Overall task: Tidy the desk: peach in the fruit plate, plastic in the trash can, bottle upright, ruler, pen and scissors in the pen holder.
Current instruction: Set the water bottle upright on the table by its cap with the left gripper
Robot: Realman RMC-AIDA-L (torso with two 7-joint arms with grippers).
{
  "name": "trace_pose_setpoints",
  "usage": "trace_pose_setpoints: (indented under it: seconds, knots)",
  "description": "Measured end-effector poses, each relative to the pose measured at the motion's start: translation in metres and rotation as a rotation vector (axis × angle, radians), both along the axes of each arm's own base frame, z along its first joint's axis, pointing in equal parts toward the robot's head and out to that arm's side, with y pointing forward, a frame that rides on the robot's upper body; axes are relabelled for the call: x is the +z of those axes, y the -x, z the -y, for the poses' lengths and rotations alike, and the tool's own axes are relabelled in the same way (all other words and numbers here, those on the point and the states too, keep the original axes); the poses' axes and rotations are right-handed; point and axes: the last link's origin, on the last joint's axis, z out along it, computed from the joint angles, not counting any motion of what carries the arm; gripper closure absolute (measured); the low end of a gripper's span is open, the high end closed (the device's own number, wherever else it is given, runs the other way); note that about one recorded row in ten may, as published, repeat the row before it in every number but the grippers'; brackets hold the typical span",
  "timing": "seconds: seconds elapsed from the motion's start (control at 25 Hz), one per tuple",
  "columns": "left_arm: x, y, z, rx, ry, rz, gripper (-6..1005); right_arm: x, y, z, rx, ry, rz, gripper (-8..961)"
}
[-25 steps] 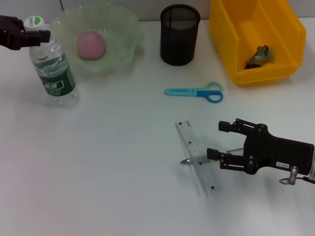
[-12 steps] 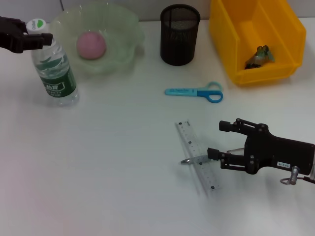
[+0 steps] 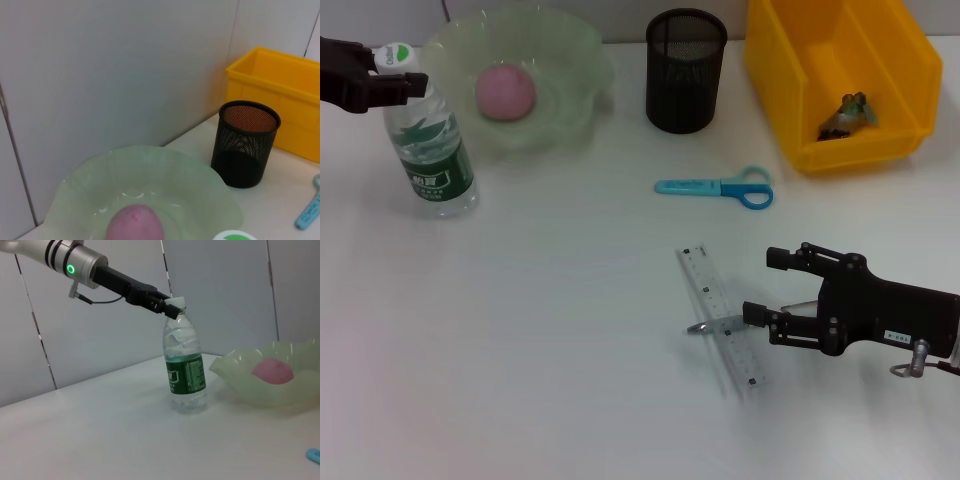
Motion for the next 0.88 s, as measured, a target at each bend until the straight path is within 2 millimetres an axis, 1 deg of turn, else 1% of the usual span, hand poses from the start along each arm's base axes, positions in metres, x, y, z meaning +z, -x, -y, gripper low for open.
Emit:
trace_pose_setpoints:
  seconds: [0.88]
  knots:
    - [-0.0058,-0.0021,-0.0014,-0.008,0.005,-0.012,453,-0.0002,-0.0005,0.001,-0.016,0.009,-0.008,152]
